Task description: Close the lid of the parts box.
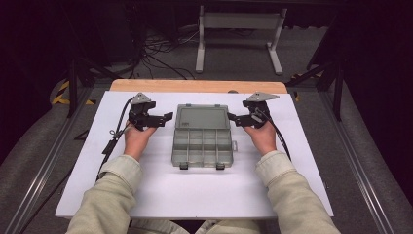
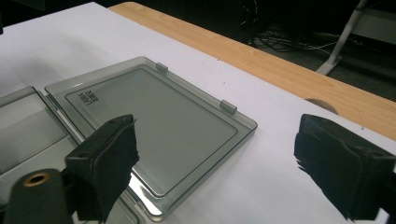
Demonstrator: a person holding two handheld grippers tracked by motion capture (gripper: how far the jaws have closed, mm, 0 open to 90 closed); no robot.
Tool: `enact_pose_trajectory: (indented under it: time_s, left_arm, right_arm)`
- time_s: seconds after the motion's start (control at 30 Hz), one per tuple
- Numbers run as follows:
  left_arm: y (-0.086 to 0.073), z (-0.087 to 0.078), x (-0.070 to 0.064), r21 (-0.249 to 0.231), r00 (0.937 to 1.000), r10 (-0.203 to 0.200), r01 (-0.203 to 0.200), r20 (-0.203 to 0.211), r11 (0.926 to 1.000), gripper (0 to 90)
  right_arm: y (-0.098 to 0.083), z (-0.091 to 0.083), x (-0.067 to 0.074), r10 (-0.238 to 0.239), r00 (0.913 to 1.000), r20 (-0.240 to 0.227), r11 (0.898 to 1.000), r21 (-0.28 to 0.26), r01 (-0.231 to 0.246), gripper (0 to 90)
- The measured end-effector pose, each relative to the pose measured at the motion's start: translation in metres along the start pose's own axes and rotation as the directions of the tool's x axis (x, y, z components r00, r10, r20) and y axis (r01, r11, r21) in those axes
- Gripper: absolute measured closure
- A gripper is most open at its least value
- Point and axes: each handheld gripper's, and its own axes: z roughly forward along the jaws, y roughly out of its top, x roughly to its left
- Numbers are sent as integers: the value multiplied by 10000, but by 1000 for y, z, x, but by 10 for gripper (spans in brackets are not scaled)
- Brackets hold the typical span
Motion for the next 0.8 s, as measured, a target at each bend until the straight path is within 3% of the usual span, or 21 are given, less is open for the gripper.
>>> enact_pose_trajectory:
  time_s: [0.1, 0.13, 0.17, 0.2, 0.27, 0.33, 0.37, 0.43, 0.53, 0.8]
  left_arm:
    - [-1, -1, -1, 75, 9999, 85, -84, -61, 9999, 178]
    - [-1, -1, -1, 75, 9999, 85, -84, -61, 9999, 216]
    - [-2, -2, -1, 69, 9999, 159, -159, -47, 9999, 216]
    - [-1, -3, -1, 106, 9998, 186, -185, -65, 9998, 294]
    - [-1, -5, -2, 268, 9994, 186, -178, -303, 9995, 437]
    - [-1, -5, -3, 469, 9998, 57, -47, -207, 9989, 621]
    - [-1, -4, -3, 623, 9997, 92, -77, -230, 9980, 758]
    - [-1, -3, -2, 807, 9996, 93, -72, -252, 9967, 882]
    - [-3, 0, -1, 1074, 9994, -249, 274, -249, 9938, 900]
    - [-4, 6, 1, 1552, 9997, -174, 199, -176, 9877, 900]
  right_arm:
    - [-1, 0, 1, -246, 9997, -37, 9993, 264, 247, 268]
    - [-1, 0, 1, -246, 9997, -37, 9993, 264, 247, 268]
    - [-1, 0, 2, -323, 9995, 1, 9988, 357, 323, 333]
    - [-1, 0, 2, -420, 9991, -99, 9979, 486, 425, 462]
    - [-2, 0, 3, -555, 9984, -42, 9961, 677, 557, 595]
    - [-3, 1, 3, -540, 9985, 2, 9949, 858, 538, 685]
    - [-4, 2, 2, -510, 9987, 48, 9937, 1004, 502, 727]
    - [-5, 3, 1, -388, 9992, -73, 9924, 1165, 394, 798]
    - [-5, 4, 0, -386, 9992, -116, 9889, 1434, 398, 899]
    - [-1, 9, -1, -415, 9990, -179, 9788, 2002, 442, 900]
